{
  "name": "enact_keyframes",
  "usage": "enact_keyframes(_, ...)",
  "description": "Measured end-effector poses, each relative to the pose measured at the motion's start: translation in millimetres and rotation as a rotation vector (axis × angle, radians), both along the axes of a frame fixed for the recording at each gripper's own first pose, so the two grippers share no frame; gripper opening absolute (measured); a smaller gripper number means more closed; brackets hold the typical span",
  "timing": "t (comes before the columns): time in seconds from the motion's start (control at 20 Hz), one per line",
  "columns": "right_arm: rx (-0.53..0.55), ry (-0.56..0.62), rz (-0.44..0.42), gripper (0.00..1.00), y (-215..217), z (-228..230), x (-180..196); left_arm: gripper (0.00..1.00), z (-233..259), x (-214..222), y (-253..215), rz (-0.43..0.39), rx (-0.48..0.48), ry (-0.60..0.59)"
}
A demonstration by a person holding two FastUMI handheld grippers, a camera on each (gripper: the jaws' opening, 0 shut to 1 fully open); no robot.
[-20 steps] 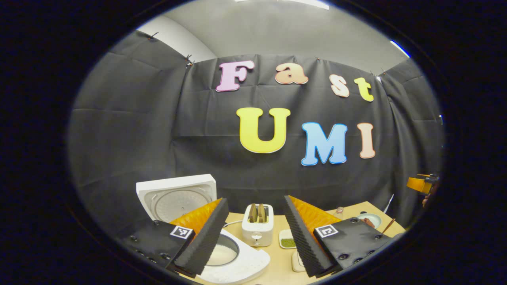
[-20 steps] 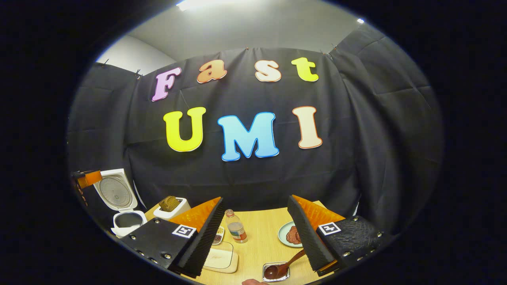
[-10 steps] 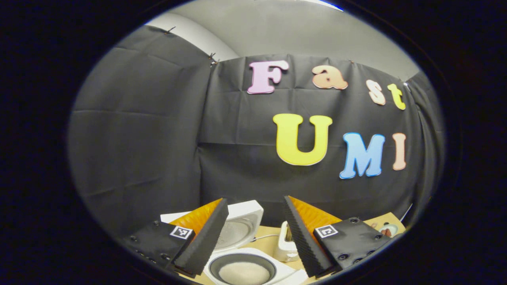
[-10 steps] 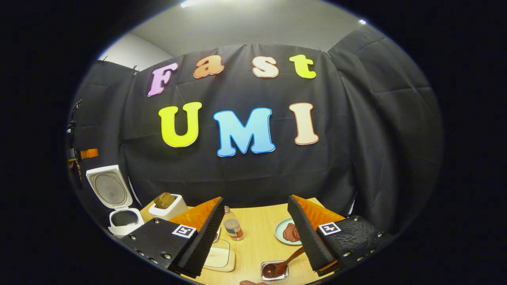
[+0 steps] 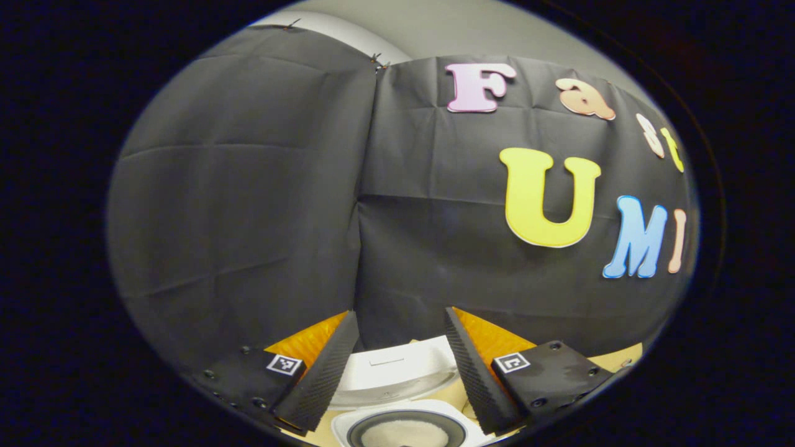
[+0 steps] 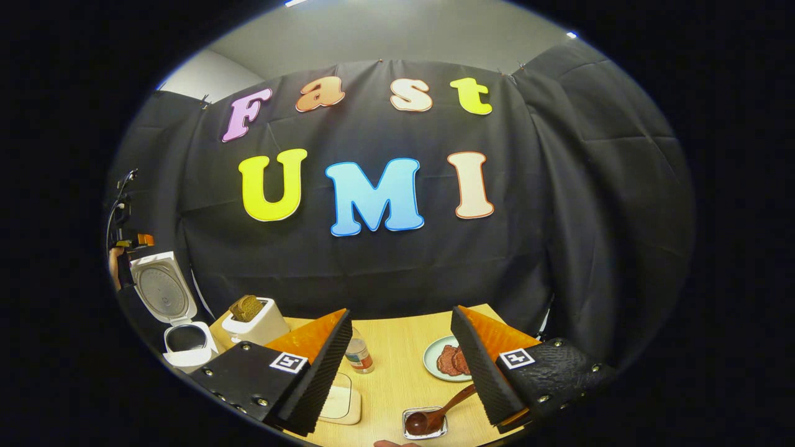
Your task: Close the left gripper, press the button to open the rice cooker; take a wooden spoon from the chopstick holder with the right hand, scoop a spoonful of rice and pour it into the rice cooker, then put the wooden spoon back into the chopstick holder.
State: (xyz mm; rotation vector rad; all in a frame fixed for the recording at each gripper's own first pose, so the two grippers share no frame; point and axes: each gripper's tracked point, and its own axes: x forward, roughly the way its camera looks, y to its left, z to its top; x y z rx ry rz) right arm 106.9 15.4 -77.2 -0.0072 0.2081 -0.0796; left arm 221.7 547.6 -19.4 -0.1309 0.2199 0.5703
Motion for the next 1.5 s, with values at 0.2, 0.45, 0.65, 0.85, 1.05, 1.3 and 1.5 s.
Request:
enact_keyframes(0.2,-0.003,0.010,-0.004,0.96,-3,-4,2,0.96,-29,14,22,0.088,0.019,0.093)
enact_keyframes(0.45,0.007,0.023,0.010,0.96,-1,-9,0,0.97,-28,-2,10,0.103,0.006,0.089)
enact_keyframes(0.65,0.016,-0.010,0.042,0.96,5,2,-1,0.97,-33,-22,-25,0.060,-0.013,0.074)
enact_keyframes(0.85,0.012,-0.034,0.065,0.96,9,8,-3,0.97,-42,-41,-55,0.026,-0.010,0.064)
enact_keyframes(1.05,0.006,-0.026,0.083,0.96,10,8,-7,0.96,-57,-63,-83,0.011,-0.025,0.067)
enact_keyframes(1.3,0.003,-0.029,0.084,0.96,6,13,-12,0.96,-83,-80,-114,-0.011,-0.033,0.084)
enact_keyframes(1.5,-0.006,-0.028,0.080,0.96,-1,14,-17,0.96,-114,-88,-135,-0.034,-0.071,0.130)
